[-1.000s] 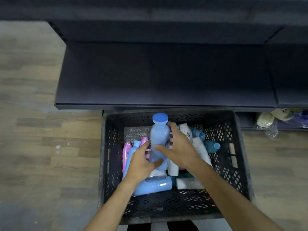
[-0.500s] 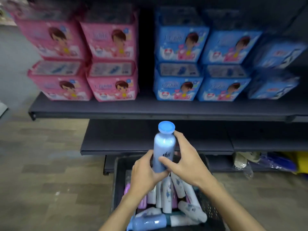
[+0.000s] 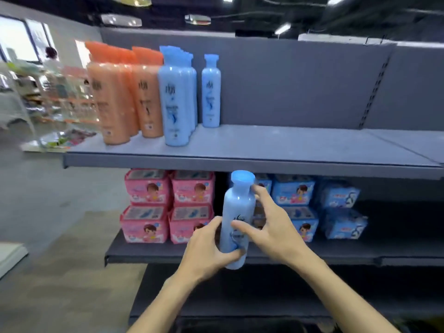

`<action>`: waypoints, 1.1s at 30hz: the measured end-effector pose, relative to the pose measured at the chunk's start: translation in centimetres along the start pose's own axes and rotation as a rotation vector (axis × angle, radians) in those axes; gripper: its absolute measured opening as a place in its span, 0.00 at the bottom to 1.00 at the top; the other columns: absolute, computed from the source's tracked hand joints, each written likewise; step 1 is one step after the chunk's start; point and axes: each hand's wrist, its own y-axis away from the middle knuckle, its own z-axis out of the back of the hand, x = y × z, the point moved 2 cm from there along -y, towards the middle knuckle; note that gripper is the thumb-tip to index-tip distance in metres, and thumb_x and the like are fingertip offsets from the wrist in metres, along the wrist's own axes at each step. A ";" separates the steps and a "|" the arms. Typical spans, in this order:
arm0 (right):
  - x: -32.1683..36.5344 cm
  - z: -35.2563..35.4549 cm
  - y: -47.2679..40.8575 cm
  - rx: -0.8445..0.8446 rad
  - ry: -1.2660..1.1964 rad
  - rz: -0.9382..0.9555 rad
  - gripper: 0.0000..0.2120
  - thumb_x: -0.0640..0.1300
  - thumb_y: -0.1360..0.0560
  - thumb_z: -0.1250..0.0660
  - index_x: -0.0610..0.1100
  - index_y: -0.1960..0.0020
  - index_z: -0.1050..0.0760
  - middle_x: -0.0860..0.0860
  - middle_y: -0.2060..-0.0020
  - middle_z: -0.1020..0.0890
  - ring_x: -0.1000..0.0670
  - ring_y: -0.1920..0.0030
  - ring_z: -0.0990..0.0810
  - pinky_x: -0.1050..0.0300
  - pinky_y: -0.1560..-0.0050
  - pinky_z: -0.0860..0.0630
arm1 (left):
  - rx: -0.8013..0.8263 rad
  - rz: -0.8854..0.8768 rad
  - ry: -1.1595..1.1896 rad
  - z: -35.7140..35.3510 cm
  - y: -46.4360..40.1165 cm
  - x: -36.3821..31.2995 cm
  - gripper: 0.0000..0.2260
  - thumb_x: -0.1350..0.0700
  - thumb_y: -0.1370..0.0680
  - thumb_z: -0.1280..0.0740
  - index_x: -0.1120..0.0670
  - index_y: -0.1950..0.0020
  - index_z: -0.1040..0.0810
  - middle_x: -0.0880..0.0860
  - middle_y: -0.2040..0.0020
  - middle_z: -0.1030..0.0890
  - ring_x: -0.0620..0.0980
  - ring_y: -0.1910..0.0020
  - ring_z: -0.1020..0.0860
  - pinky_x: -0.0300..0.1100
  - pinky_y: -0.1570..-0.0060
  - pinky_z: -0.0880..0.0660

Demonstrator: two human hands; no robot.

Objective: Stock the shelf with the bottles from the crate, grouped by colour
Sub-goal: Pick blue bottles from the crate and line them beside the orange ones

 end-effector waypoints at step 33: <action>15.2 5.3 -15.5 -0.105 0.122 0.233 0.31 0.49 0.25 0.27 0.53 0.29 0.40 0.51 0.51 0.18 0.47 0.50 0.19 0.54 0.49 0.20 | -0.353 -0.075 -0.175 13.7 -10.9 -11.8 0.23 0.42 0.35 0.26 0.51 0.47 0.28 0.49 0.54 0.18 0.51 0.54 0.19 0.54 0.53 0.21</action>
